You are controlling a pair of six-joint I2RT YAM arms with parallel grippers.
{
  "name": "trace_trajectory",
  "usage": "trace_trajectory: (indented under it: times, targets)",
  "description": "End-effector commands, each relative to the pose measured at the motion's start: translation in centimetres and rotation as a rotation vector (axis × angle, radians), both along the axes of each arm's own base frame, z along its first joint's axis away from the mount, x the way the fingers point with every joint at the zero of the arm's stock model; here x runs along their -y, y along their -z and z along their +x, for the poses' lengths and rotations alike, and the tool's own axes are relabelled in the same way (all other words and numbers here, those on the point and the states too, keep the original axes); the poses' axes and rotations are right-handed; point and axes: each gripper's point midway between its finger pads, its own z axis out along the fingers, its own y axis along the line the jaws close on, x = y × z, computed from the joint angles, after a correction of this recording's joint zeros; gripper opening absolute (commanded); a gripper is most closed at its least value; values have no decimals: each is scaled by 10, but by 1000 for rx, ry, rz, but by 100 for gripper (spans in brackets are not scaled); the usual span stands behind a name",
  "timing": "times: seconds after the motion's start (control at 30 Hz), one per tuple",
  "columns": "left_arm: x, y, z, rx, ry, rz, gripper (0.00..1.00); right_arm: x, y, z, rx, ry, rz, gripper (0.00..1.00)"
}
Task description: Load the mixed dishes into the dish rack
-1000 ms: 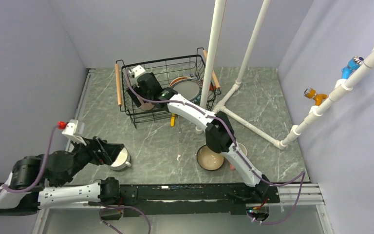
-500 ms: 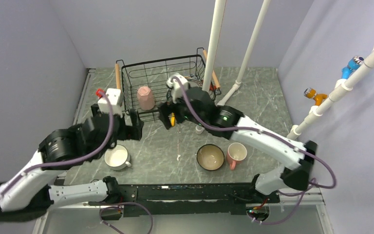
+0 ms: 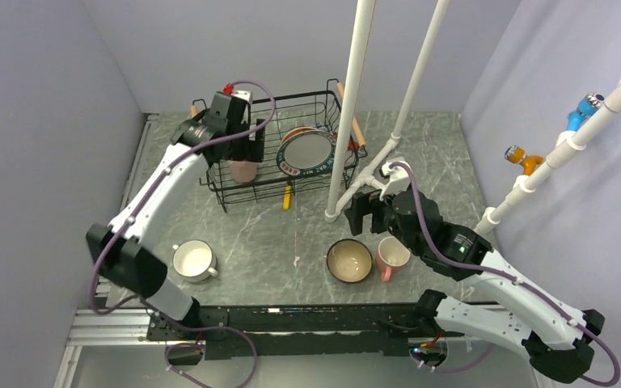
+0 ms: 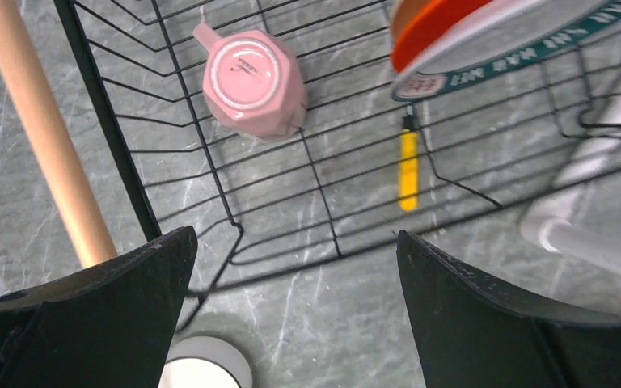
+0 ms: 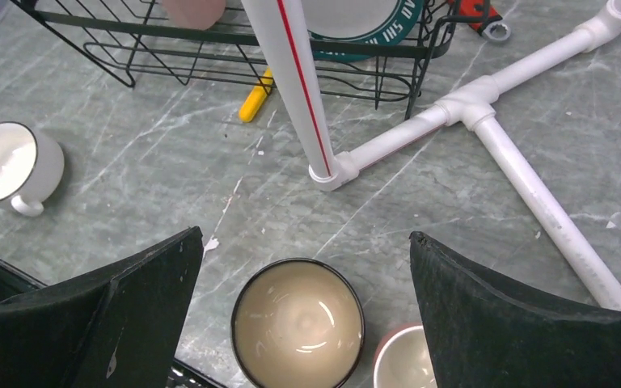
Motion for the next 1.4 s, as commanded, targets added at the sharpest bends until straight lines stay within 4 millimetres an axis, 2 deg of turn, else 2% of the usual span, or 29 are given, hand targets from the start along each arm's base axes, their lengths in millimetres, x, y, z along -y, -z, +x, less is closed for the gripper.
trace_trajectory:
  times: [0.0,0.23,0.43,0.7,0.83,1.0,1.13,1.37]
  targets:
    - [-8,-5,43,20,2,-28,99,9,3,-3,-11,37,17,100]
    - [-17,45,81,-44,-73,-2,99,8,-1,-1,5,27,16,100]
    - [-15,84,100,-103,-77,9,99,12,-5,1,17,33,-8,100]
    - [-30,105,111,-117,-134,97,99,16,-6,3,21,43,-28,100]
    - [-31,112,116,-125,-133,102,98,15,-5,6,20,49,-36,100]
    - [-36,123,122,-151,-163,76,89,15,-5,8,19,53,-43,100]
    - [-35,127,123,-156,-166,64,78,18,-5,9,24,62,-51,100]
    - [-40,116,134,-107,-205,73,47,20,-4,13,28,73,-62,100]
